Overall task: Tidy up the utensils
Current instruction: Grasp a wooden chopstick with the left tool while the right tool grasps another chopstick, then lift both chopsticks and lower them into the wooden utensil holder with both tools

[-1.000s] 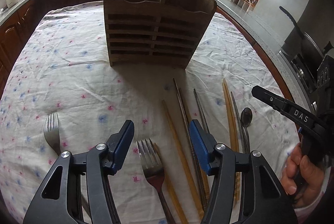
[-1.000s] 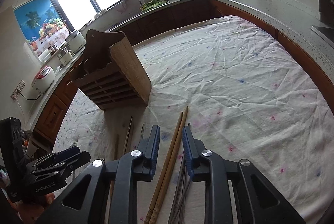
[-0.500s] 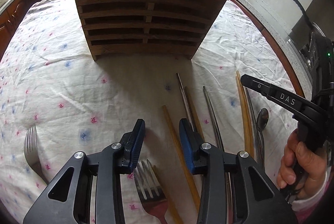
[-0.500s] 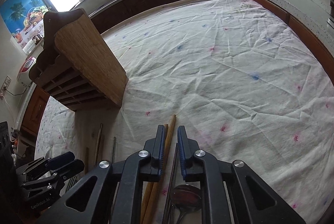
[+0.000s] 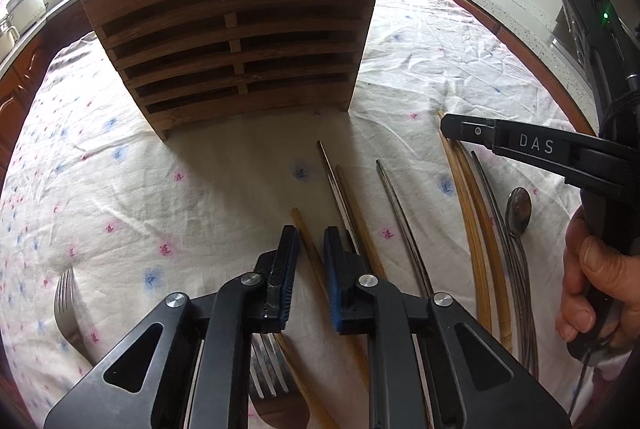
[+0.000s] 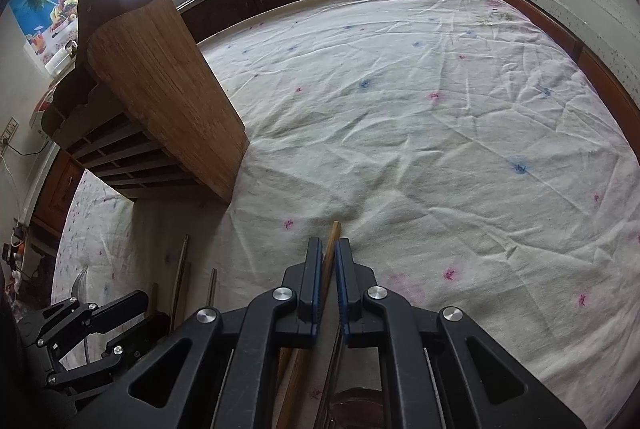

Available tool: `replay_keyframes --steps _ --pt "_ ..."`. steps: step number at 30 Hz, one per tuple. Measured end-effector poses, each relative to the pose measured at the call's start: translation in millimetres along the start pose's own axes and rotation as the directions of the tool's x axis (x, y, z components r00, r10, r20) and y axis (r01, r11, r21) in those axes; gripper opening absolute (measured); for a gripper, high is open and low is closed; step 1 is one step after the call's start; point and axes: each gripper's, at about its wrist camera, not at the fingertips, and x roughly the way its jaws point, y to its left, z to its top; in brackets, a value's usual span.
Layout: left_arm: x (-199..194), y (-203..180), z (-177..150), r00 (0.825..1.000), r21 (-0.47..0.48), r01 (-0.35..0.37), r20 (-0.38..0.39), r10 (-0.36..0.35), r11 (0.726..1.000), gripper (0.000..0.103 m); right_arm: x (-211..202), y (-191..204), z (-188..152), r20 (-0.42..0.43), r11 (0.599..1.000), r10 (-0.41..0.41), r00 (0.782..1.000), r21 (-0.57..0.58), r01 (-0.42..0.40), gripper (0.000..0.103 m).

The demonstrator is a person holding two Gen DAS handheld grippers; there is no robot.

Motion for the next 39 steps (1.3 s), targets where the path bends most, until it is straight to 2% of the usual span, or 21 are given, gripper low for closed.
replay_keyframes --steps 6,11,20,32,39 --pt "2.7 3.9 2.9 0.999 -0.037 0.037 0.000 -0.037 0.999 0.007 -0.5 -5.2 0.0 0.002 0.999 0.035 0.999 0.041 -0.035 0.005" --pt "-4.3 11.2 1.1 0.997 -0.071 0.079 0.011 -0.079 0.994 0.007 -13.3 -11.0 -2.5 0.041 0.992 0.078 0.996 0.094 -0.081 0.005" --pt "-72.0 29.1 -11.4 0.981 -0.093 0.156 0.129 -0.144 0.983 0.004 -74.3 10.6 -6.4 0.174 0.990 0.126 0.977 0.039 -0.135 0.005" --pt "-175.5 44.9 -40.4 0.931 -0.113 0.233 0.313 -0.188 0.966 0.004 -172.3 44.3 -36.4 0.339 0.982 0.188 0.922 -0.059 -0.178 0.004" --pt "-223.4 48.5 -47.4 0.890 -0.090 0.263 0.406 -0.206 0.961 0.004 -214.7 62.3 -45.9 0.410 0.979 0.201 0.890 -0.125 -0.163 0.004"
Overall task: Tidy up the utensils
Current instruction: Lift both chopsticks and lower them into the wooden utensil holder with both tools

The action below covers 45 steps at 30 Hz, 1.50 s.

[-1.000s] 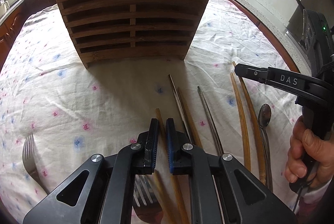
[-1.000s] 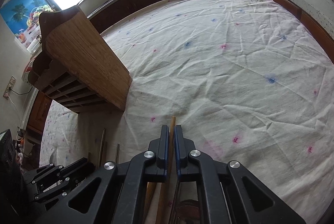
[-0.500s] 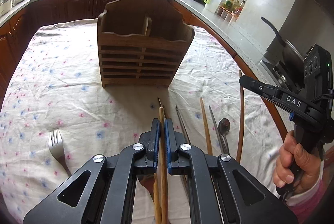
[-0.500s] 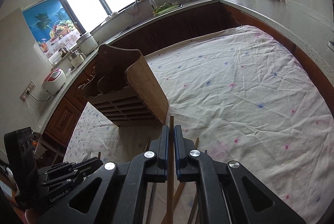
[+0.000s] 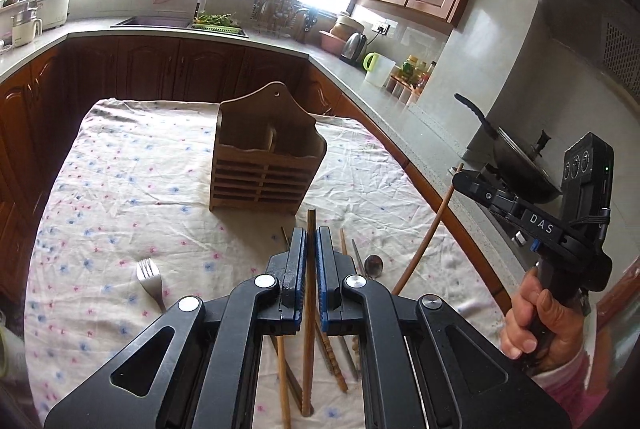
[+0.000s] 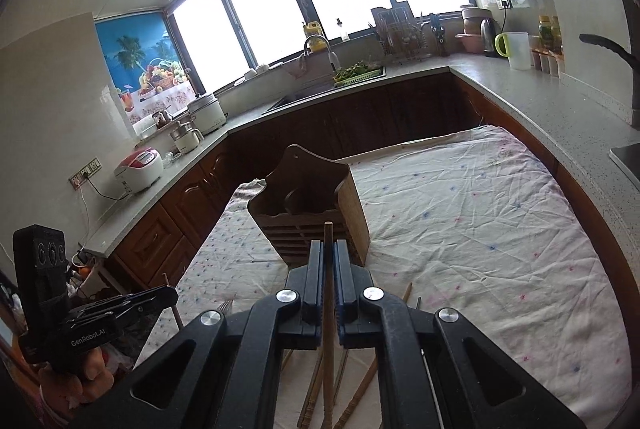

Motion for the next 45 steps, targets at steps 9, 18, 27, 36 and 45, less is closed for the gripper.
replay_keyframes --steps 9,18,27,36,45 --pt "-31.8 2.8 25.5 0.993 0.004 -0.012 0.115 0.011 1.000 0.004 -16.2 19.9 20.6 0.063 0.999 0.018 0.998 -0.047 -0.015 0.004" --pt "-38.8 18.1 65.0 0.976 -0.014 -0.036 0.215 0.038 0.999 0.004 -3.1 22.5 51.2 0.102 0.998 0.026 0.994 -0.067 -0.020 0.004" --pt "-31.4 31.2 116.4 0.948 -0.024 -0.061 0.310 0.065 0.998 0.004 12.2 29.7 92.6 0.172 0.997 0.032 0.985 -0.078 -0.019 0.004" --pt "-12.2 48.4 173.6 0.914 -0.063 -0.083 0.393 0.101 0.995 0.004 40.2 28.4 144.2 0.247 0.998 0.024 0.969 -0.063 -0.009 0.004" --pt "46.5 80.2 179.5 0.910 -0.140 -0.116 0.381 0.162 0.983 0.004 98.3 8.9 153.3 0.243 1.000 -0.008 0.970 -0.008 0.010 0.004"
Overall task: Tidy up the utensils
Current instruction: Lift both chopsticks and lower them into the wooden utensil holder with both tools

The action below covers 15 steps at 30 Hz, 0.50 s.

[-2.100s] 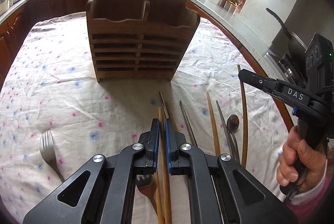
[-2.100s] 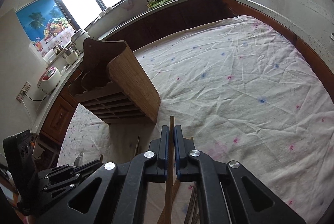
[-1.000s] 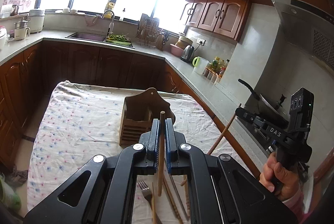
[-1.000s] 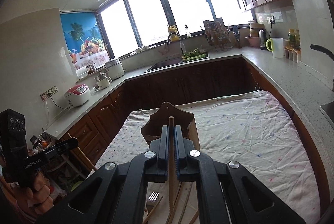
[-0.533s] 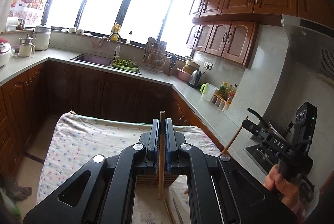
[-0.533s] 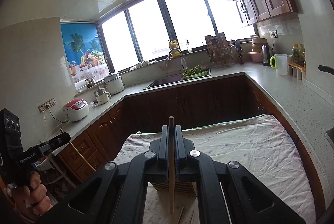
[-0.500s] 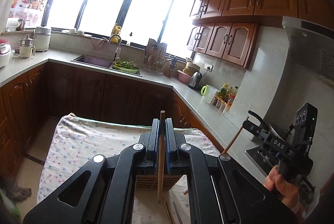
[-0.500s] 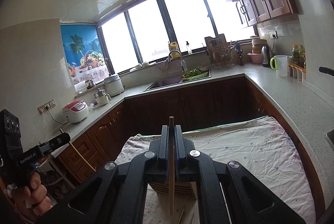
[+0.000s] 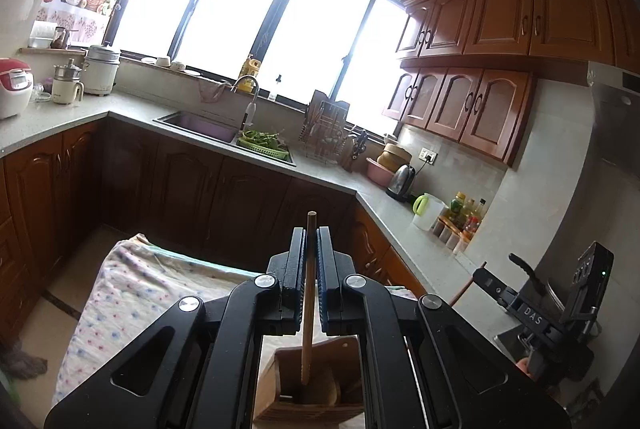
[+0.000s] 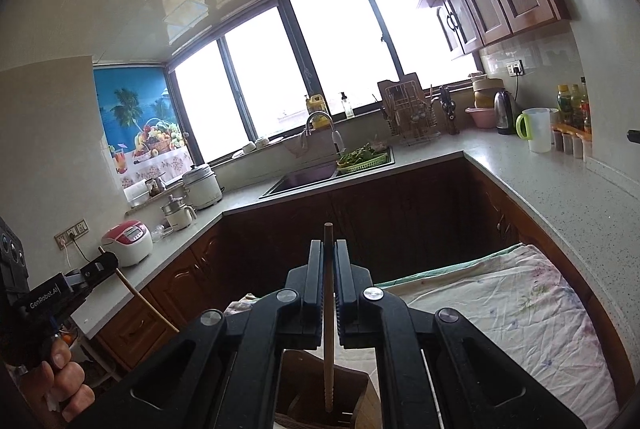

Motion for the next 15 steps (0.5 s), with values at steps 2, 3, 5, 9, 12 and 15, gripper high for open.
replay_keyframes --steps 2,3,5,9,12,15 --pt "12.0 7.6 -14.9 1.000 -0.015 -0.018 -0.016 0.017 1.000 0.004 11.0 -6.4 -11.7 -0.009 1.000 -0.011 1.000 0.011 0.011 0.004" --pt "17.7 11.5 -22.1 0.999 -0.028 -0.022 -0.025 0.022 0.999 0.004 15.4 -10.2 -18.3 -0.014 1.000 -0.016 1.000 0.021 0.016 0.004" --pt "27.7 18.0 -34.5 0.999 -0.054 -0.021 -0.041 0.018 0.998 0.004 23.7 -17.6 -31.9 -0.024 0.999 -0.023 0.999 0.040 0.024 0.004" --pt "42.9 20.9 -57.4 0.997 -0.044 -0.029 -0.071 0.026 0.999 0.004 37.9 -30.0 -55.0 -0.051 0.997 -0.033 0.998 0.066 0.037 0.004" --pt "50.6 25.3 -70.2 0.994 -0.041 -0.038 -0.101 0.034 0.998 0.004 43.5 -36.4 -66.9 -0.071 0.995 -0.038 0.997 0.086 0.044 0.005" --pt "58.1 28.7 -78.2 0.991 -0.052 -0.040 -0.133 0.033 0.998 0.005 45.3 -39.6 -72.2 -0.079 0.994 -0.043 0.996 0.098 0.050 0.005"
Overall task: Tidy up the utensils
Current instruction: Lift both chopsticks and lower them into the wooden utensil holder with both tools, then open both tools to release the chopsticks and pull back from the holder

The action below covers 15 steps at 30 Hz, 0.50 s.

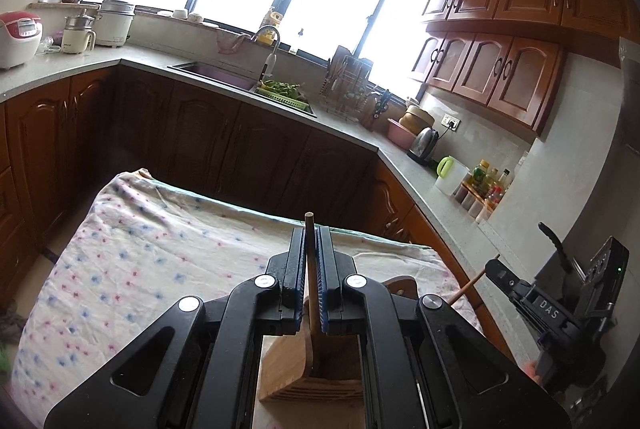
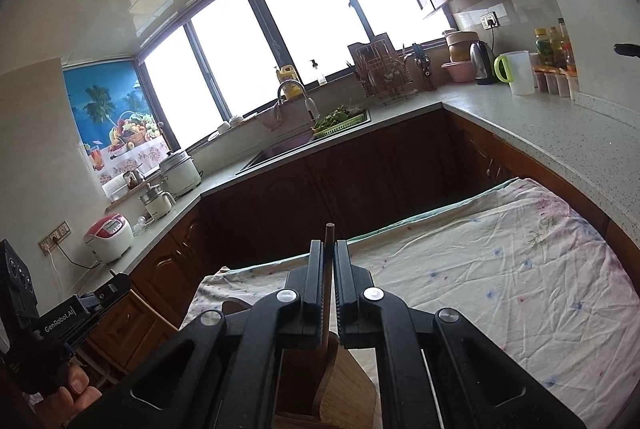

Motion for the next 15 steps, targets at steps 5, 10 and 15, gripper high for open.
replay_keyframes --steps 5,10,15 --pt "1.8 -0.2 -0.4 1.000 -0.003 -0.001 -0.004 0.001 1.000 0.005 0.3 1.3 2.4 -0.007 1.000 -0.002 1.000 -0.004 0.002 0.005" --pt "2.1 -0.5 2.4 1.000 0.004 -0.001 -0.012 0.001 1.000 0.005 2.4 -0.8 3.1 -0.017 1.000 -0.005 1.000 0.002 0.005 0.005" --pt "-4.9 1.0 3.4 1.000 -0.010 -0.015 -0.022 0.015 1.000 0.042 0.8 -1.7 5.3 -0.028 1.000 0.015 0.999 0.007 -0.015 0.010"
